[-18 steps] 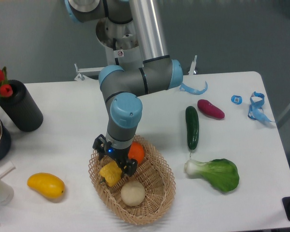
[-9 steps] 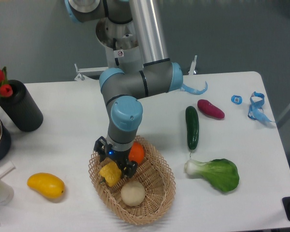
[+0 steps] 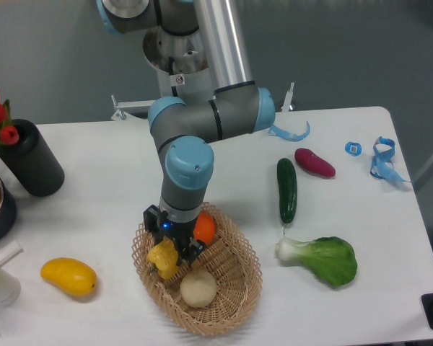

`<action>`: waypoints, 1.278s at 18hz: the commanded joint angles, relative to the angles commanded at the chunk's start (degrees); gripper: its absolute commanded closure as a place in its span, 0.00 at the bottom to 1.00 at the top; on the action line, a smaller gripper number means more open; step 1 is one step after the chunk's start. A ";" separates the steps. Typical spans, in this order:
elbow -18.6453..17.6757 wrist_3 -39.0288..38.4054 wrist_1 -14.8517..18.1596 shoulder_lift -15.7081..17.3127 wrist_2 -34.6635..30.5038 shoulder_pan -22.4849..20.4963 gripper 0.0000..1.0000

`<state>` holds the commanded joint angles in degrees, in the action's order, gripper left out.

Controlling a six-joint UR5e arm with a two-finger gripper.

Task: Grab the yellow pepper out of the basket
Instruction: 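Lift the yellow pepper out of the basket toward the bok choy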

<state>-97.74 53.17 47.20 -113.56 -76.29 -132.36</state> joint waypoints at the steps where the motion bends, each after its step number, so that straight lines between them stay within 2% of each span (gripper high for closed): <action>1: 0.52 0.09 0.00 0.44 0.09 -0.79 0.66; 4: 3.77 0.26 0.00 1.24 0.09 -2.99 0.66; 6: 7.19 1.05 0.00 1.33 0.00 -5.44 0.66; 9: 9.57 2.81 0.35 1.33 0.00 -8.69 0.66; 13: 8.88 8.60 0.79 2.72 0.00 -12.29 0.66; 23: 8.53 10.11 0.79 3.43 -0.09 -15.30 0.66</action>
<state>-89.21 63.28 47.99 -110.13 -76.38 -147.65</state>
